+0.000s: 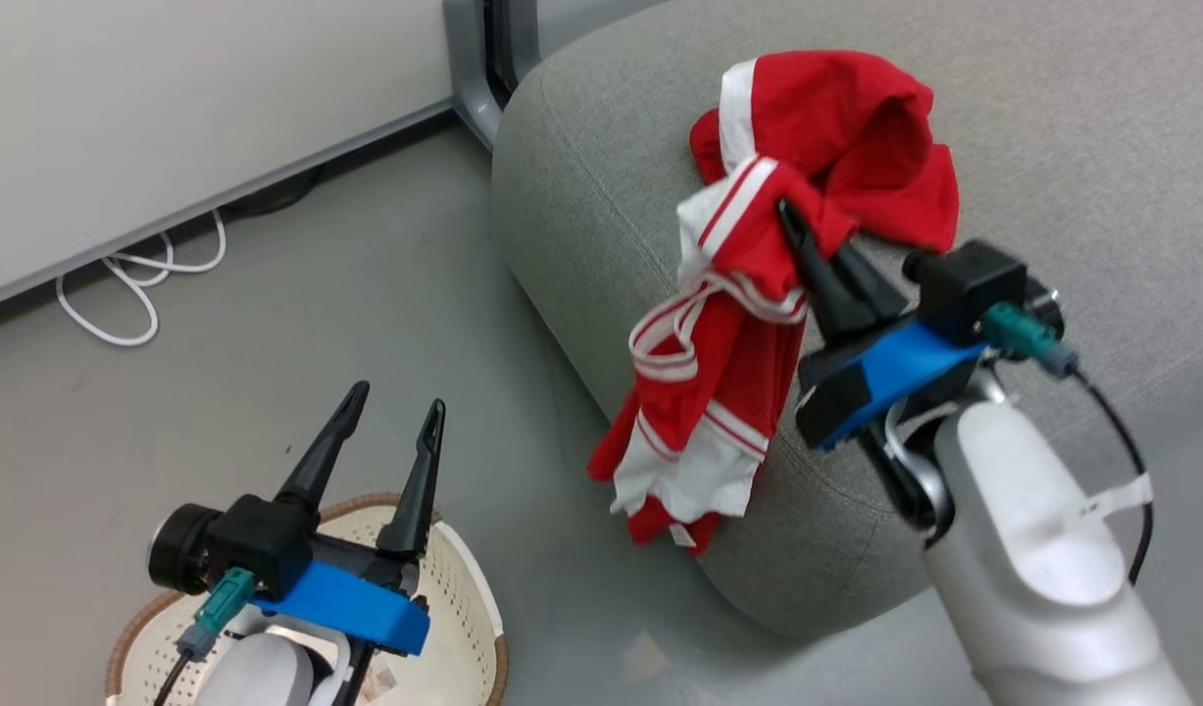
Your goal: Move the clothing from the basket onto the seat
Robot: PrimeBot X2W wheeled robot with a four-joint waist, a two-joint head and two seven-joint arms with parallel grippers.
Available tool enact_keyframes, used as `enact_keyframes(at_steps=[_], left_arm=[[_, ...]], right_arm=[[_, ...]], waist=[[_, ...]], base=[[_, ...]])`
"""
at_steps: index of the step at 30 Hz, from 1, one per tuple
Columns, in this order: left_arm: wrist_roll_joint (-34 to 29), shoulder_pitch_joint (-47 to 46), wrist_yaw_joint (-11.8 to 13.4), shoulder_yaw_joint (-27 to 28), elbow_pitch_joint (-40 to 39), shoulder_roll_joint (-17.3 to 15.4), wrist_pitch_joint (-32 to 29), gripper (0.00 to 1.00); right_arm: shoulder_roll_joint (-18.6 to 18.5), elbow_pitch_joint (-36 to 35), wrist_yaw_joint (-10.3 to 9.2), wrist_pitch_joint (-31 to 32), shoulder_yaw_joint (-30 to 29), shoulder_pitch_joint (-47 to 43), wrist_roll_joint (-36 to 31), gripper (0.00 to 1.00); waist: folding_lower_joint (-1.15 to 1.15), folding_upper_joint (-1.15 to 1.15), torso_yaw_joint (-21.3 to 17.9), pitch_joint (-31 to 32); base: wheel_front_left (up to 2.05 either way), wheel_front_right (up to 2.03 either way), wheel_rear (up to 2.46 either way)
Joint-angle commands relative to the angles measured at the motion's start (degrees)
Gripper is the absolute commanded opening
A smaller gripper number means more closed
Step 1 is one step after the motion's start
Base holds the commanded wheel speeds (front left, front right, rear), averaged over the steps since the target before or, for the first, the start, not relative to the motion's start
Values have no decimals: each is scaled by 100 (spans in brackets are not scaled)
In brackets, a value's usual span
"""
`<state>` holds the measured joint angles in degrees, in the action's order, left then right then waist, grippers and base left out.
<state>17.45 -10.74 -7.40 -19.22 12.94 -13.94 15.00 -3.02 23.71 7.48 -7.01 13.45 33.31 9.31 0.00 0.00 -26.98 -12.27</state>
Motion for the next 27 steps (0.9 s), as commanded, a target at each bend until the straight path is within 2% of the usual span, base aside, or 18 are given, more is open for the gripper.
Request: enact_keyframes(at_steps=[1, 5, 10, 17, 20, 24, 27], left_arm=[[-34, -99, -10, 14, -42, -53, 27, 100], [-89, -269, -10, 17, -212, -219, 27, 100], [-153, -496, -10, -5, -425, -436, 27, 100], [-256, -842, -10, -26, -820, -760, -111, 100], [-296, -1015, -10, -38, -1015, -867, -198, 100], [-356, -1159, -9, -43, -1240, -981, -307, 100], [-377, -1222, 4, -52, -1398, -1028, -361, 100]], right_arm=[[-38, -57, 3, 35, -40, 188, -9, 0], [-276, -229, 3, 240, -352, 979, 34, 0], [-759, -365, 2, 597, -794, 2064, 163, 0], [-1360, -234, 2, 924, -1509, 3309, 438, 0], [-1695, -32, 1, 940, -1819, 3648, 497, 0], [-1938, 339, 2, 774, -2219, 3852, 369, 0], [-1903, 684, 2, 596, -2400, 3708, 265, 0]], waist=[[0, 0, 34, -229], [0, 0, 76, -648], [0, 0, 127, -1180], [0, 0, 161, -1946], [0, 0, 197, -2227], [0, 0, 211, -2489], [0, 0, 218, -2621]], base=[[0, 0, 0], [0, 0, 0], [0, 0, 0], [0, 0, 0], [0, 0, 0], [0, 0, 0], [0, 0, 0]])
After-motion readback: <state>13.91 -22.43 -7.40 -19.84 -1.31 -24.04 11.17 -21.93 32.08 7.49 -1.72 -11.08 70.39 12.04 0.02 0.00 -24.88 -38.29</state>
